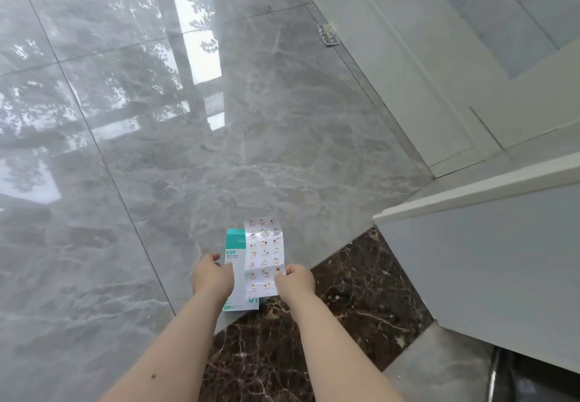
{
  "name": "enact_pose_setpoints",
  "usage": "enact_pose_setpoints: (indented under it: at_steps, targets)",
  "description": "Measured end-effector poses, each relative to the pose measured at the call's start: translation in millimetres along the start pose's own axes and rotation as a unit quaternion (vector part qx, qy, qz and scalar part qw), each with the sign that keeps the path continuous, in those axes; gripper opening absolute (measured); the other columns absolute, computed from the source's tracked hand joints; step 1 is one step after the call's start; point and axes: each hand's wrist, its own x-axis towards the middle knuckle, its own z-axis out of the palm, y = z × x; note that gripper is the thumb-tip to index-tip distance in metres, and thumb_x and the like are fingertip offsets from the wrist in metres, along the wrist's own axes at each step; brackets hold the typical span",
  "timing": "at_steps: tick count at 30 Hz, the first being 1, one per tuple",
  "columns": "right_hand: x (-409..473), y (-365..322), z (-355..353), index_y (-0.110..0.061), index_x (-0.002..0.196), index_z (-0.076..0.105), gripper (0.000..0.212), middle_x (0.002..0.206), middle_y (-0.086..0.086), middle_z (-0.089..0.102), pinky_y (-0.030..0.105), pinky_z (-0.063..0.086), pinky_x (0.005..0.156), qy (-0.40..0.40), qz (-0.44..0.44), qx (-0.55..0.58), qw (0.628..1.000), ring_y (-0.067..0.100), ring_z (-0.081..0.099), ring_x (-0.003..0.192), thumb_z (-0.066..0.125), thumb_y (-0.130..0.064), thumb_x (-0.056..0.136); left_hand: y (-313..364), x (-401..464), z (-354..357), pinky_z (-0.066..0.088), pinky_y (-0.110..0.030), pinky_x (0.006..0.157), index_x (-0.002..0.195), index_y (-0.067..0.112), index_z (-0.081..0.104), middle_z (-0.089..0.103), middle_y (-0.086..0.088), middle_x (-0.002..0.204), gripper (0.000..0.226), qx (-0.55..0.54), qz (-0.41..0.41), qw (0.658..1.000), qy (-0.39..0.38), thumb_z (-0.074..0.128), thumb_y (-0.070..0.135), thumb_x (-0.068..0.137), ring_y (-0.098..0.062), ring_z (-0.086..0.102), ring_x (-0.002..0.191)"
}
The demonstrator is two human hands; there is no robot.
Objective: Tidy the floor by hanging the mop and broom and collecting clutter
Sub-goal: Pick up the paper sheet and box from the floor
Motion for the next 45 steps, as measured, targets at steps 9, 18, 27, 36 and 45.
enact_pose_setpoints:
  at_steps: [9,18,27,36,45]
  targets:
    - [60,33,49,-0.007,0.114,0.056,0.023,0.122,0.01,0.061,0.017,0.046,0.056,-0.007,0.035,0.025,0.999,0.02,0.061,0.099,0.04,-0.009,0.097,-45,53,37,0.046,-0.043,0.1,0.14,0.005,0.042,0.052,-0.016,0.138,0.043,0.034,-0.018,0.999,-0.031,0.041,0.019,0.098,-0.035,0.052,0.122]
    - [67,31,70,-0.012,0.106,0.072,0.029,0.114,0.007,0.071,0.04,0.055,0.092,0.021,0.016,-0.006,1.0,0.026,0.066,0.104,0.048,-0.007,0.09,-51,54,50,0.048,-0.041,0.086,0.127,0.004,0.048,0.059,-0.02,0.123,0.033,0.052,-0.01,0.998,-0.03,0.039,0.017,0.098,-0.034,0.058,0.11]
    - [12,-22,35,-0.013,0.105,0.068,0.019,0.114,0.005,0.071,0.038,0.056,0.091,0.054,-0.022,-0.021,0.998,0.024,0.067,0.104,0.059,-0.016,0.089,-4,3,14,0.044,-0.026,0.057,0.119,0.01,0.043,0.059,-0.018,0.121,0.021,-0.039,-0.001,0.999,-0.018,0.042,0.014,0.098,-0.025,0.058,0.087]
    - [-111,-120,-8,-0.015,0.099,0.06,0.009,0.114,0.004,0.068,0.014,0.035,0.045,0.056,-0.082,-0.026,0.995,0.015,0.062,0.083,0.06,-0.019,0.091,81,-88,-83,0.054,-0.045,0.086,0.122,0.012,0.041,0.063,-0.014,0.117,0.024,-0.105,0.034,0.994,0.002,0.043,0.019,0.099,-0.034,0.064,0.101]
    - [-226,-203,-11,-0.012,0.098,0.063,0.015,0.109,0.005,0.069,0.031,0.055,0.08,0.036,-0.207,-0.064,0.976,0.023,0.067,0.099,0.061,-0.015,0.083,133,-168,-186,0.054,-0.038,0.078,0.122,0.014,0.044,0.063,-0.011,0.114,0.026,-0.253,0.062,0.963,0.077,0.049,0.019,0.097,-0.027,0.062,0.091]
